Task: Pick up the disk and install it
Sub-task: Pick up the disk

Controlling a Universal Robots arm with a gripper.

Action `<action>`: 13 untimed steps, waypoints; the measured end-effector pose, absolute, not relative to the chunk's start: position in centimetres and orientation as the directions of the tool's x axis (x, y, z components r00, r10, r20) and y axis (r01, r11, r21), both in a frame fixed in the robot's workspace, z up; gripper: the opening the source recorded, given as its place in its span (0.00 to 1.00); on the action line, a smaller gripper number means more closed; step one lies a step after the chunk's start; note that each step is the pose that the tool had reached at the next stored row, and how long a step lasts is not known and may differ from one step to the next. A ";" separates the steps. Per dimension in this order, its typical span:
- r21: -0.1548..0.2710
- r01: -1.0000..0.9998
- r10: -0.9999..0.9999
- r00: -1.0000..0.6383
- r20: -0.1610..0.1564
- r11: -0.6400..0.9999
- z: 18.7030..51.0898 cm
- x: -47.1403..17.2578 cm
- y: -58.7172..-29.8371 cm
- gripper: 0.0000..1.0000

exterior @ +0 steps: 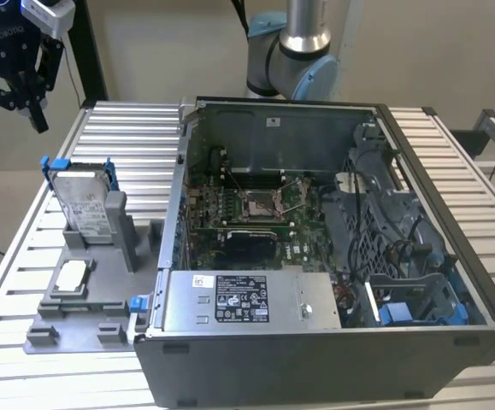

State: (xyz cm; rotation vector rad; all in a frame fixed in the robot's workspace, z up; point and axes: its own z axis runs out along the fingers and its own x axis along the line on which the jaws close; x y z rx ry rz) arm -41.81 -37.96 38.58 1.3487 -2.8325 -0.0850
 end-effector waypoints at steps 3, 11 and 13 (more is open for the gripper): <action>0.049 -0.810 -0.810 -0.586 -0.021 0.585 38.5 -41.8 -38.0 0.00; 0.041 -0.886 -0.886 -0.463 -0.024 0.462 38.4 -41.8 -38.0 0.00; 0.038 -0.902 -0.902 -0.431 -0.024 0.430 38.4 -41.8 -38.0 0.00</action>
